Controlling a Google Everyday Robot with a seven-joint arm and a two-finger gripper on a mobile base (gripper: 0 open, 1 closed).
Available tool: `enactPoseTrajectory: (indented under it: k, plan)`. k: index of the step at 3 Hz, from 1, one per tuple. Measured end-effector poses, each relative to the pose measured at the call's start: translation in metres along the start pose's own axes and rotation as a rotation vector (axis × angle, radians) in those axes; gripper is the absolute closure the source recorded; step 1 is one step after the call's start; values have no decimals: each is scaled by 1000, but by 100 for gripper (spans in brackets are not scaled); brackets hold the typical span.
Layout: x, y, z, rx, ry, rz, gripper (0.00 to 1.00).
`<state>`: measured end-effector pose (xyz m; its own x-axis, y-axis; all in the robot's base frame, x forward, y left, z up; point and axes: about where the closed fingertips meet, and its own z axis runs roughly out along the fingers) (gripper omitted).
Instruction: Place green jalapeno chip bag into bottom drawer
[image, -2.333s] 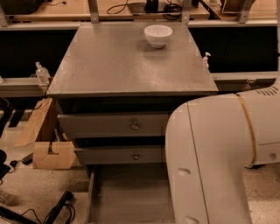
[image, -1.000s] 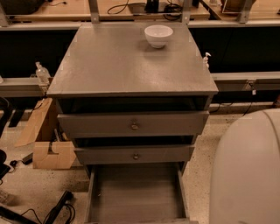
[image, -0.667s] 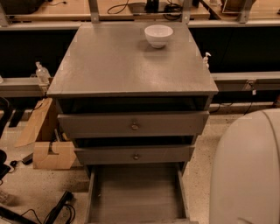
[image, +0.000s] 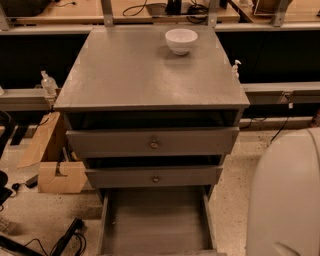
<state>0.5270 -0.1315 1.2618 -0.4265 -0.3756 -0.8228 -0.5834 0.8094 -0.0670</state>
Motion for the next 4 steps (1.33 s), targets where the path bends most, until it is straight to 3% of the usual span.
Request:
enactPoseTrajectory:
  k: [1, 2, 3, 4]
  plan:
    - [53, -41, -20, 148, 86, 201, 100]
    - [99, -60, -30, 217, 114, 346, 100]
    - [145, -59, -19, 198, 162, 419, 100]
    - [138, -54, -18, 184, 122, 405, 100]
